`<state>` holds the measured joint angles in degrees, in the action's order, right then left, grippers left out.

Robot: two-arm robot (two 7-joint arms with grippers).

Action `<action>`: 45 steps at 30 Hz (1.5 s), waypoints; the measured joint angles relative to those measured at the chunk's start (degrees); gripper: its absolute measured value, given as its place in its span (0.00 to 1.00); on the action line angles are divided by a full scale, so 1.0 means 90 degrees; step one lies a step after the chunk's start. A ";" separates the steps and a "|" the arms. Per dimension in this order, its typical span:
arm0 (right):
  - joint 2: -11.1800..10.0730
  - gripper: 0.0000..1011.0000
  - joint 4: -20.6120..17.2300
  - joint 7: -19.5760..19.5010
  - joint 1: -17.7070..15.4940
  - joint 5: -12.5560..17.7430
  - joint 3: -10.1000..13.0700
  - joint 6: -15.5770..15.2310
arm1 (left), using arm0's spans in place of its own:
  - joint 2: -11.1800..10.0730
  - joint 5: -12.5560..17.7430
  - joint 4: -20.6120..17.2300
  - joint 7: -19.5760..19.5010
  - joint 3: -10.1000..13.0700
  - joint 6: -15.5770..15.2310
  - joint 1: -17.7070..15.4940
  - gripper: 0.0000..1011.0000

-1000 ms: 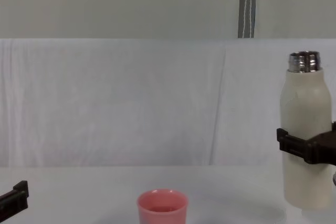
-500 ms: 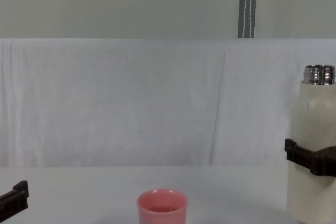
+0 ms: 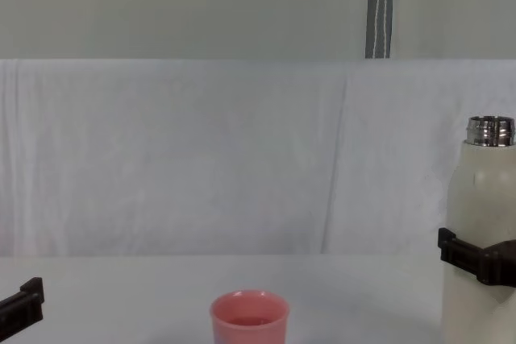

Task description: Grasp the thermos with one hand and pour water into the cup lid.

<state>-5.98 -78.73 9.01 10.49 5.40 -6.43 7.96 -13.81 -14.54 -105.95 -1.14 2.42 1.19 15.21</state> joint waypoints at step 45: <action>0.0017 0.94 0.0057 0.0011 -0.0100 0.0056 -0.0004 0.0080 | 0.0000 0.0000 0.0000 0.0000 0.0000 0.0000 0.0000 0.99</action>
<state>-5.82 -78.21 9.11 9.59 5.91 -6.47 8.68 -13.80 -14.54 -105.95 -1.14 2.41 1.19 15.21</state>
